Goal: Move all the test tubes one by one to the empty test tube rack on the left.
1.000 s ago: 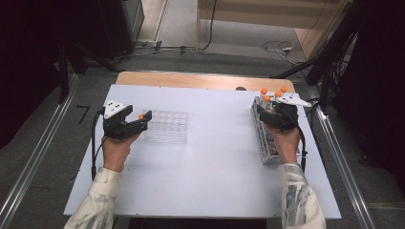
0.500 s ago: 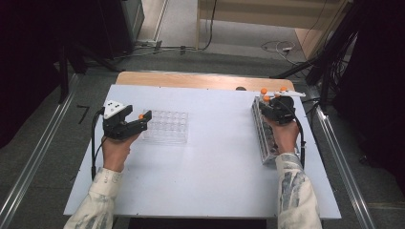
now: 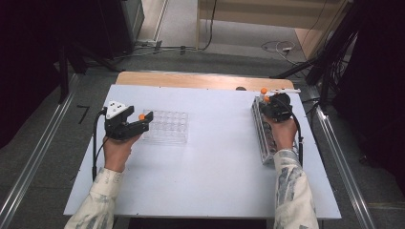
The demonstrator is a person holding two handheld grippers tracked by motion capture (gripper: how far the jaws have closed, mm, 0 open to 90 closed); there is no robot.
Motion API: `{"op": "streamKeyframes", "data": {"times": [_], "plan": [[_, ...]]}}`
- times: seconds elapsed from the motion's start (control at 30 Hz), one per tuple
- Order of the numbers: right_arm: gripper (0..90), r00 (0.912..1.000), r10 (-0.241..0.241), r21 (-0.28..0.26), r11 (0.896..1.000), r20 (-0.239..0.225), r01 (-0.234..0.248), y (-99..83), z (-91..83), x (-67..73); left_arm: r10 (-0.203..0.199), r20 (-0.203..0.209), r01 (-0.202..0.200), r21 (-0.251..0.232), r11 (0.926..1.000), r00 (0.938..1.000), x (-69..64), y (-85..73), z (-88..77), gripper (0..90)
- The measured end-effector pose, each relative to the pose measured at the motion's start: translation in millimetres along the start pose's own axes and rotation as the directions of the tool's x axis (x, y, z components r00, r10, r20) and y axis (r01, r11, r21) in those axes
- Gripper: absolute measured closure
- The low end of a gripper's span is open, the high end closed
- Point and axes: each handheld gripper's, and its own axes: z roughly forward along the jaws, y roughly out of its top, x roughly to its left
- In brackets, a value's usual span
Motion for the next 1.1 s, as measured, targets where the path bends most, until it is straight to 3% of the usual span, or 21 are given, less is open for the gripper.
{"op": "streamKeyframes", "data": {"times": [0.13,0.4,0.53,0.83,1.1], "plan": [[71.2,0.9997,-0.024,-0.004,1.000,-0.005,0.024,0.2,0.6,2.3,-0.004,-0.001,0.004,-0.001,1.0000,1.0000,0.8,-0.1,0.0,25.5],[71.6,0.9998,-0.017,-0.028,0.999,-0.011,0.017,0.2,-3.1,1.1,-0.004,0.001,0.004,0.001,1.0000,1.0000,1.4,-0.1,0.1,24.4],[71.6,0.9995,0.007,-0.052,0.999,-0.032,-0.009,1.4,-6.9,-1.5,0.006,-0.001,-0.006,0.009,0.9999,1.0000,1.3,-0.9,2.3,21.9],[71.6,0.9999,0.000,-0.083,0.997,-0.015,-0.002,3.5,-12.6,1.8,-0.001,0.019,0.000,0.013,0.9999,0.9998,2.4,-0.7,2.0,18.6],[71.7,0.9999,-0.005,-0.125,0.992,-0.011,0.003,10.6,-28.9,0.6,-0.001,0.024,0.001,0.013,0.9999,0.9997,1.2,-0.6,2.5,18.7]]}}
